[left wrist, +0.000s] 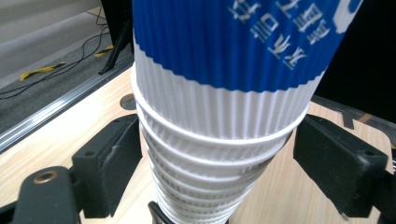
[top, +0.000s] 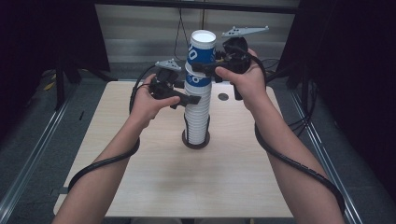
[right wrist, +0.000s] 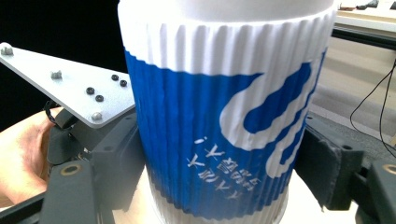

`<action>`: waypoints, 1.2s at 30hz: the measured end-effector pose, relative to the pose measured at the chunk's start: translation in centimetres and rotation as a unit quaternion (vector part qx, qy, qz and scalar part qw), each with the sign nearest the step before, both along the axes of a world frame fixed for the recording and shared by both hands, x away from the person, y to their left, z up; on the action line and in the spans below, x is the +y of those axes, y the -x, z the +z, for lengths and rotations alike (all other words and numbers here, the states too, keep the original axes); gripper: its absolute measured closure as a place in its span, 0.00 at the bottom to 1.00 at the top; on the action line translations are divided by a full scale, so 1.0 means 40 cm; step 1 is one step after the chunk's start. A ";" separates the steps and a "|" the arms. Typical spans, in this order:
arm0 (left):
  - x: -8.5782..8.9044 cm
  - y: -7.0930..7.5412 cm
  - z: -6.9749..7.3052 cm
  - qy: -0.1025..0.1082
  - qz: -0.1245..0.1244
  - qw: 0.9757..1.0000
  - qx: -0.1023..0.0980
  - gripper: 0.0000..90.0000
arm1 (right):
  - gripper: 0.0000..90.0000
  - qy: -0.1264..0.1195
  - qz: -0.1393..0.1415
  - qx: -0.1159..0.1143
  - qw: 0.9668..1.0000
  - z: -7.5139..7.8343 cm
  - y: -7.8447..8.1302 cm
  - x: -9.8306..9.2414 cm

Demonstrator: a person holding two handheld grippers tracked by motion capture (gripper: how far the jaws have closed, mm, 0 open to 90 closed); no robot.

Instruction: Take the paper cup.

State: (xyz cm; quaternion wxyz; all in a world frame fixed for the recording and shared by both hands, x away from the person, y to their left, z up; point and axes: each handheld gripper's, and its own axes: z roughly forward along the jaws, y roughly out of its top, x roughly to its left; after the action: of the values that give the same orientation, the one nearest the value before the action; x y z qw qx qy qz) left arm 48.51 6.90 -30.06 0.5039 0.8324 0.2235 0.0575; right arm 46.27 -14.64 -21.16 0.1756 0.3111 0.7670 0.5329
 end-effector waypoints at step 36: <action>0.010 0.012 -0.011 -0.024 -0.005 1.000 0.013 0.17 | 0.26 0.002 -0.007 -0.021 1.000 0.059 0.022 -0.017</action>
State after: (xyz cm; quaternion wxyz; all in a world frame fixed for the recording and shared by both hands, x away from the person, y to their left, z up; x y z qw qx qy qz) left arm 48.03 7.31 -30.49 0.4814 0.8459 0.2242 0.0490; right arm 45.39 -15.32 -18.80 0.1962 0.3046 0.7622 0.5364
